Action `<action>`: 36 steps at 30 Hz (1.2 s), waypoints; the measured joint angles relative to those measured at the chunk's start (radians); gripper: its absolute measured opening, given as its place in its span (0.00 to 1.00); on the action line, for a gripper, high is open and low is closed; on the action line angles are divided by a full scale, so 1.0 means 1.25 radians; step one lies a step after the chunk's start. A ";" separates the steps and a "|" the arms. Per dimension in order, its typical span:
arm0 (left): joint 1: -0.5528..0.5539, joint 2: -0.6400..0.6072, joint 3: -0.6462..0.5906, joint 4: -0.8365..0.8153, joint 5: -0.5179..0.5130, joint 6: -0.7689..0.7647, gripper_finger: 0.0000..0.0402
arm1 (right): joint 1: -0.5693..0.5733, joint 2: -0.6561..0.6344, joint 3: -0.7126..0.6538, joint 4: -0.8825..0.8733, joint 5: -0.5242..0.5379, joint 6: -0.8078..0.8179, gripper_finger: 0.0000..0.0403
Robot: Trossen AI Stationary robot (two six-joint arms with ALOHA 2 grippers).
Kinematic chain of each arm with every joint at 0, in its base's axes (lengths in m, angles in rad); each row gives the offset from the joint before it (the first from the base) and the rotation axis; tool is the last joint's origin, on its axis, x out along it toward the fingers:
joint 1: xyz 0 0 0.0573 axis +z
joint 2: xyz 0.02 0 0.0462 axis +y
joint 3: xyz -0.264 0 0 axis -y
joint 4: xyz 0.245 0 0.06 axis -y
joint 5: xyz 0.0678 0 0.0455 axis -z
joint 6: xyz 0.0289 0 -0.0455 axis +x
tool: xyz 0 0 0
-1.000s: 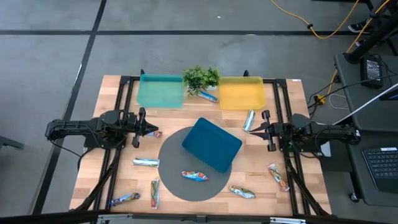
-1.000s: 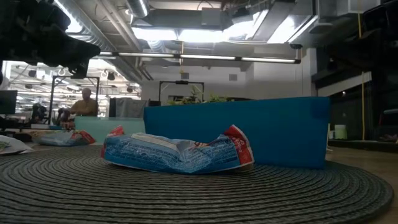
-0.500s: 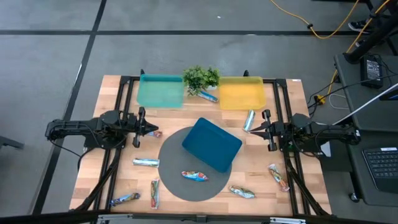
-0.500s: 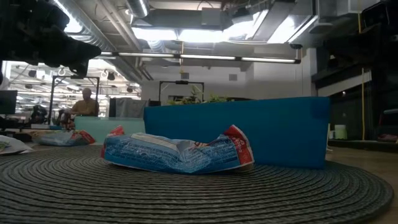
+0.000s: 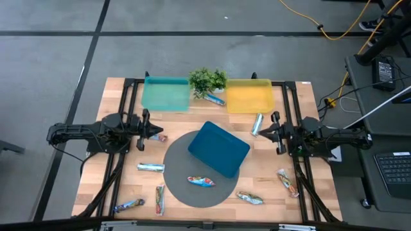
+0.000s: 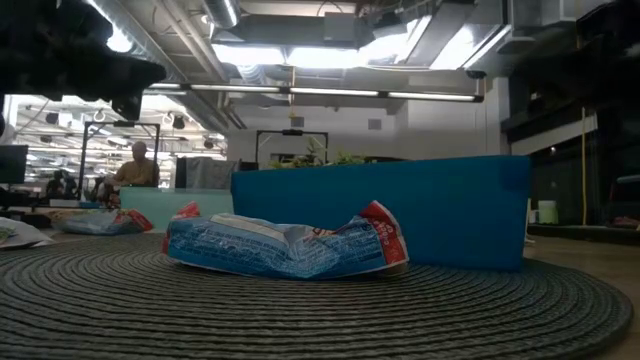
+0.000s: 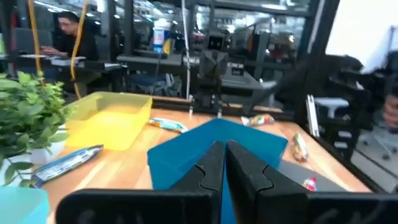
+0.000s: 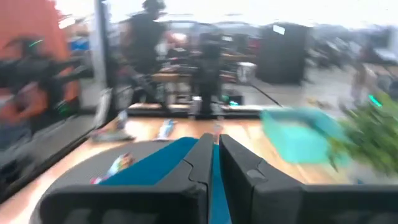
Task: Pick and place Granola Bars by type
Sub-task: Put the red granola bar into the green bin
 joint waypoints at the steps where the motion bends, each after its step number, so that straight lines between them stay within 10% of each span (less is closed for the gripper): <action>1: 0.000 0.000 0.000 0.003 -0.011 -0.009 0.02 | 0.000 0.000 0.000 0.000 0.033 0.041 0.08; 20: 0.000 0.006 0.046 0.105 -0.193 -0.191 0.02 | 0.000 0.002 0.173 -0.185 0.136 0.160 0.08; 36: 0.000 0.456 0.542 -0.042 -0.165 0.057 0.02 | 0.000 0.172 0.359 -0.227 0.106 0.139 0.08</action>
